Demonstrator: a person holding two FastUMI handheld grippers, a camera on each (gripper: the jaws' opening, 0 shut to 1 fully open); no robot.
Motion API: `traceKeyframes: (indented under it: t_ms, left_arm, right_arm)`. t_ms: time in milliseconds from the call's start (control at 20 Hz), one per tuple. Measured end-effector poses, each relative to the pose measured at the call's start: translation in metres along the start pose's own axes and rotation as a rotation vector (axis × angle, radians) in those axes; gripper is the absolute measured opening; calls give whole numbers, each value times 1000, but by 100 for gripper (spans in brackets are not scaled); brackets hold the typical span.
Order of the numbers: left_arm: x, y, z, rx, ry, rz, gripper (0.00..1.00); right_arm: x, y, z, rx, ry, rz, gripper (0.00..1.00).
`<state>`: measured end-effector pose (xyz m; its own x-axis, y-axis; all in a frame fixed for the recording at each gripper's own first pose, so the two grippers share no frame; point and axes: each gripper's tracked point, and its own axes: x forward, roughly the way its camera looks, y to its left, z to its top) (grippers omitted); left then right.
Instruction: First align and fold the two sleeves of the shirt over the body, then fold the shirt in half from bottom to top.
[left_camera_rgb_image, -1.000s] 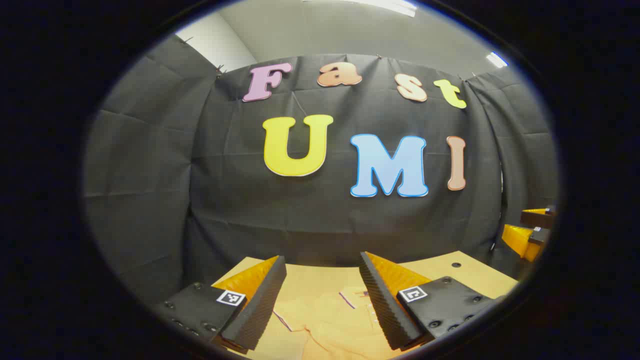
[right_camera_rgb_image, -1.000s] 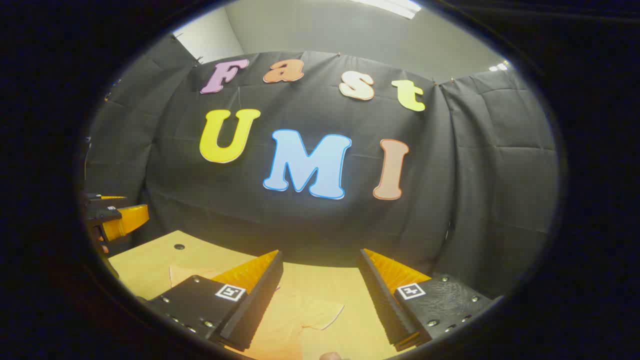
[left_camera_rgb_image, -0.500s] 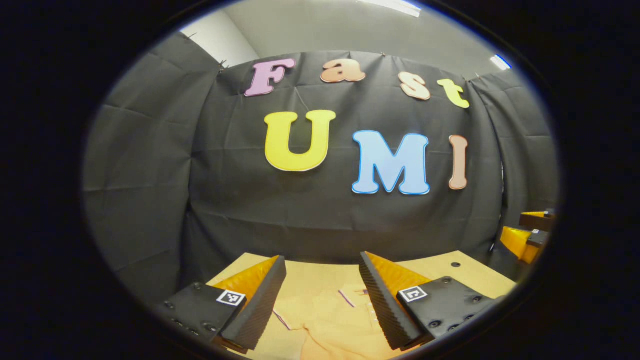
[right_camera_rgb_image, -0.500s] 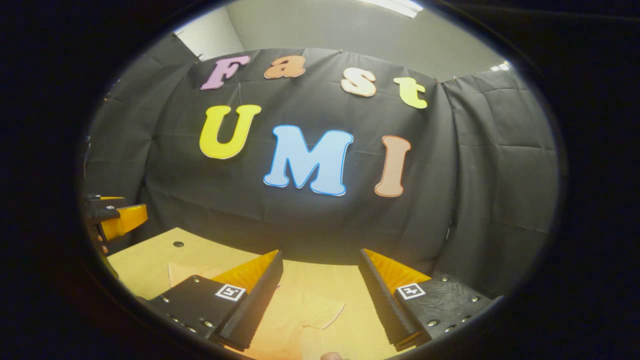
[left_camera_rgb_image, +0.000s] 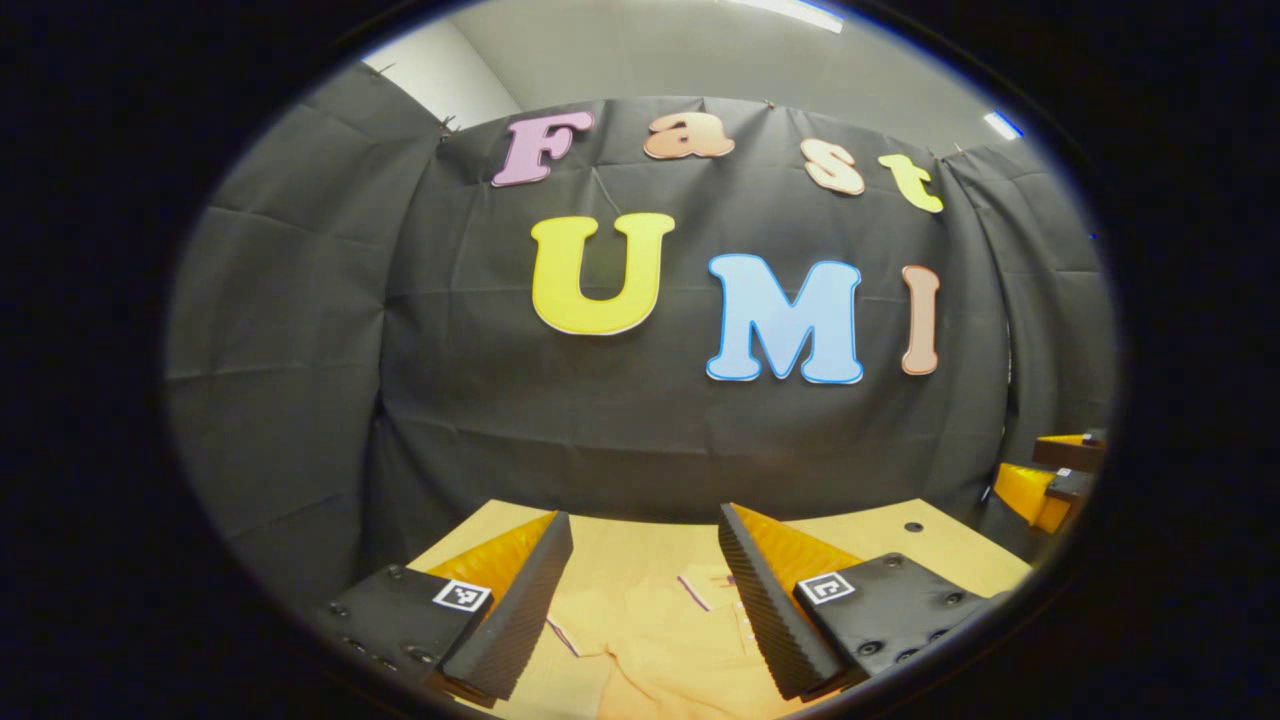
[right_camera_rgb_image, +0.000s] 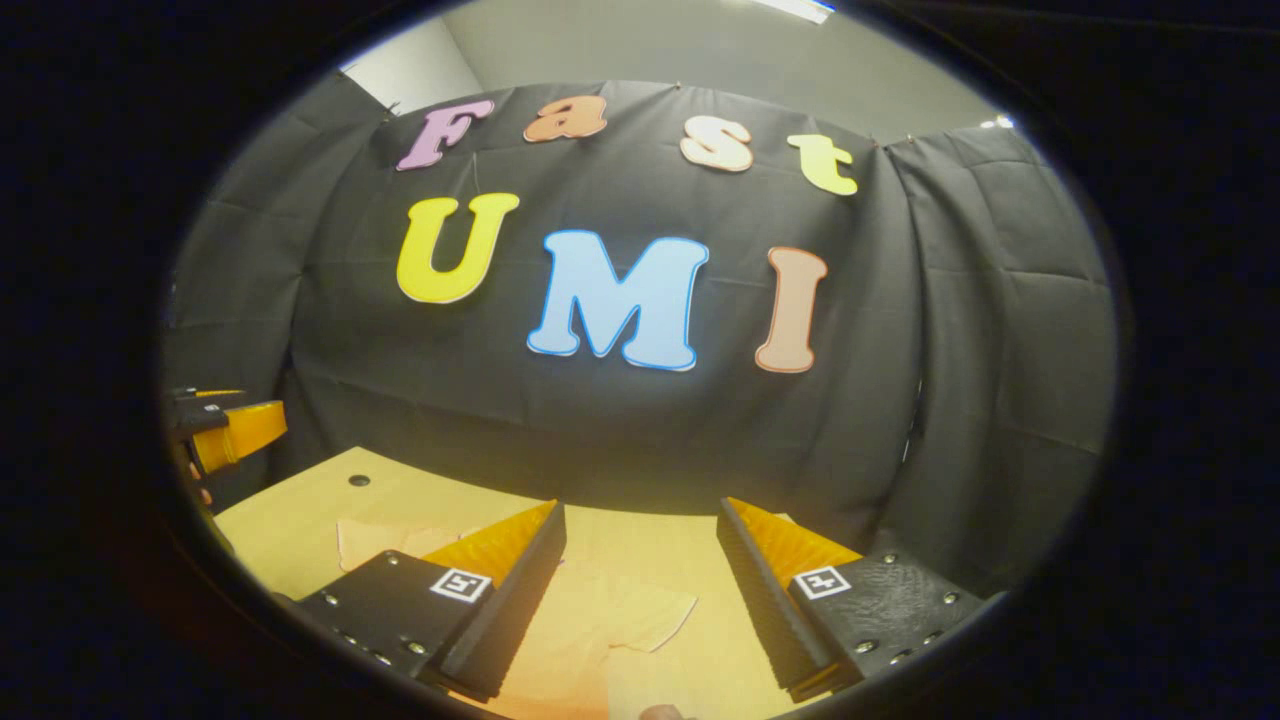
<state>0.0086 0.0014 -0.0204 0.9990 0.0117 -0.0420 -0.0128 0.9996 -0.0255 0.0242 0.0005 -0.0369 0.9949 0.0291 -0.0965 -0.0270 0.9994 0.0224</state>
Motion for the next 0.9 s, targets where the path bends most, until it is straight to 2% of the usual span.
traceKeyframes:
  t_ms: [50, 200, 350, 500, 550, 900]
  left_arm:
    - [0, -1, -1, -1, 0, -4, 95]
    - [2, -4, -4, -10, 3, -4, 98]
    - [4, -1, -7, -9, 10, 9, 95]
    - [6, 1, -12, -2, 23, 29, 98]
    - [6, 2, -14, -3, 26, 37, 95]
    - [7, -3, -28, 2, 59, 53, 99]
  right_arm:
    - [5, 0, -7, 7, 22, 8, 94]
    - [22, -4, -27, 19, 72, 26, 94]
    - [41, -12, -54, -2, 131, 19, 94]
    - [57, -18, -73, -15, 165, 18, 95]
    - [63, -20, -81, -16, 180, 15, 95]
    - [100, -30, -134, -42, 288, 22, 95]
